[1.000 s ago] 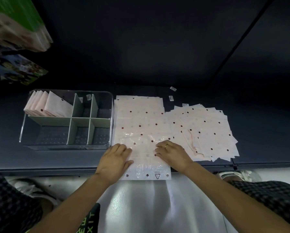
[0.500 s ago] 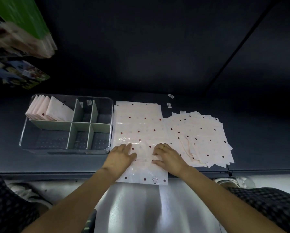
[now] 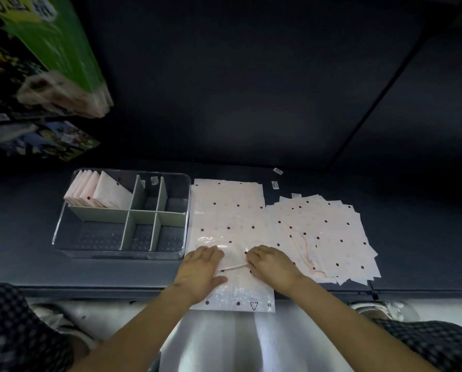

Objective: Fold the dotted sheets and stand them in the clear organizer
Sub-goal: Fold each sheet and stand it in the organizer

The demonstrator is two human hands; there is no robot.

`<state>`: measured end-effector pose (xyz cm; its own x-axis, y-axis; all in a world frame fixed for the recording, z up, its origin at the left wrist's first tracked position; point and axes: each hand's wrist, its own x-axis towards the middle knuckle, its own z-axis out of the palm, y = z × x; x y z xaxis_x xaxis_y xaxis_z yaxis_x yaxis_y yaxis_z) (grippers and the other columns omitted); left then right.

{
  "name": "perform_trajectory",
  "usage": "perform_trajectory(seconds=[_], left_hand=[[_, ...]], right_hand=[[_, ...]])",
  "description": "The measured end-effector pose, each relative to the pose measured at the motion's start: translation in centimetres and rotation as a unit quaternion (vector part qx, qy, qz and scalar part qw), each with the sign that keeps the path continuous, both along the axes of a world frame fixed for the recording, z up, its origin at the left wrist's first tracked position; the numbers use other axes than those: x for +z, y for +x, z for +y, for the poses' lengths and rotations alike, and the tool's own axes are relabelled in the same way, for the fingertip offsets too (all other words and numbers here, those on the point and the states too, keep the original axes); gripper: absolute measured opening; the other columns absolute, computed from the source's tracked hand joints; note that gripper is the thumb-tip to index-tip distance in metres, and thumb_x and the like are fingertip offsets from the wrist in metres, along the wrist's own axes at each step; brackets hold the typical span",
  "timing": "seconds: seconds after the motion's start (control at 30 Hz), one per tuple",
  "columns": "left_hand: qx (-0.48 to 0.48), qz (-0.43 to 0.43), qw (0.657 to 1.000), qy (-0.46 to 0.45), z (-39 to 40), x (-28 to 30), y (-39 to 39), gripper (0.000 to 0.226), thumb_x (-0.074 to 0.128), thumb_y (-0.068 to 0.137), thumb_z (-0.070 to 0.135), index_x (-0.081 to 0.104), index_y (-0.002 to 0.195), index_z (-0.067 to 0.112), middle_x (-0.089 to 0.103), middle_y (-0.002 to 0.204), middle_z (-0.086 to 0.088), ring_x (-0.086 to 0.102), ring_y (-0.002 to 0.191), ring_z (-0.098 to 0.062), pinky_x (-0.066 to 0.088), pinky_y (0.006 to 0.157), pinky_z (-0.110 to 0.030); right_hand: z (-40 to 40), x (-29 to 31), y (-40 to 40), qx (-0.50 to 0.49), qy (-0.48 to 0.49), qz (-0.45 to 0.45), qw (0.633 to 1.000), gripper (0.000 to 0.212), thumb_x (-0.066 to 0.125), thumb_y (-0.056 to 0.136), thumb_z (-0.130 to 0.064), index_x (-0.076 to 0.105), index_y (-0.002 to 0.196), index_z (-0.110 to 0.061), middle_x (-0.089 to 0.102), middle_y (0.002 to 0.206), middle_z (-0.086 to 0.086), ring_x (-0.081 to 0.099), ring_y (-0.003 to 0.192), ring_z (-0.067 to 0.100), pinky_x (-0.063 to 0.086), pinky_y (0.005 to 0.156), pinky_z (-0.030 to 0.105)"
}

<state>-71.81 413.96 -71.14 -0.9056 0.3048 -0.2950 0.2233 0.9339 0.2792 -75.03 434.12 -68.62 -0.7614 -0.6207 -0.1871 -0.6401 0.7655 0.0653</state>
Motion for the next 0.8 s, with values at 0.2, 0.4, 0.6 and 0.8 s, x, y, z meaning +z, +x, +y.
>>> perform_trajectory(seconds=[0.2, 0.4, 0.6, 0.8], left_hand=[[0.048, 0.018, 0.995, 0.084, -0.9, 1.5, 0.3, 0.029, 0.048, 0.096, 0.032, 0.048, 0.125, 0.032, 0.061, 0.121, 0.007, 0.056, 0.11, -0.017, 0.042, 0.085, -0.03], [0.084, 0.141, 0.975, 0.148, -0.5, 2.4, 0.4, 0.044, 0.06, 0.09, 0.018, 0.049, 0.133, 0.021, 0.051, 0.137, 0.001, 0.047, 0.126, -0.021, 0.04, 0.101, -0.034], [-0.023, 0.187, 0.978, 0.087, 1.1, 1.0, 1.7, 0.05, 0.07, 0.083, 0.021, 0.055, 0.131, 0.012, 0.048, 0.142, -0.008, 0.042, 0.134, -0.028, 0.025, 0.112, -0.047], [-0.084, 0.065, 0.994, -0.042, 0.9, -2.3, 1.7, 0.067, 0.017, 0.099, 0.055, -0.018, 0.147, 0.024, -0.032, 0.15, 0.0, -0.035, 0.135, -0.022, -0.019, 0.114, -0.036]], right_hand=[[2.0, 2.1, -0.5, -0.032, -0.099, -0.194, 0.975, 0.011, 0.034, 0.099, -0.031, 0.035, 0.098, -0.02, 0.049, 0.068, 0.001, 0.042, 0.061, 0.024, 0.032, 0.058, 0.033], [1.3, 2.3, -3.7, -0.093, -0.128, -0.209, 0.965, 0.015, 0.04, 0.099, -0.032, 0.051, 0.103, -0.022, 0.046, 0.065, -0.008, 0.044, 0.062, 0.011, 0.032, 0.055, 0.023], [0.5, -0.4, -6.1, -0.184, -0.138, -0.234, 0.945, 0.018, 0.044, 0.098, -0.026, 0.059, 0.103, -0.016, 0.064, 0.1, 0.005, 0.056, 0.092, 0.021, 0.045, 0.078, 0.032], [0.3, -2.3, -6.0, -0.206, -0.159, -0.202, 0.944, 0.021, 0.044, 0.098, -0.022, 0.061, 0.101, -0.01, 0.065, 0.103, 0.006, 0.053, 0.1, 0.023, 0.044, 0.083, 0.033]])
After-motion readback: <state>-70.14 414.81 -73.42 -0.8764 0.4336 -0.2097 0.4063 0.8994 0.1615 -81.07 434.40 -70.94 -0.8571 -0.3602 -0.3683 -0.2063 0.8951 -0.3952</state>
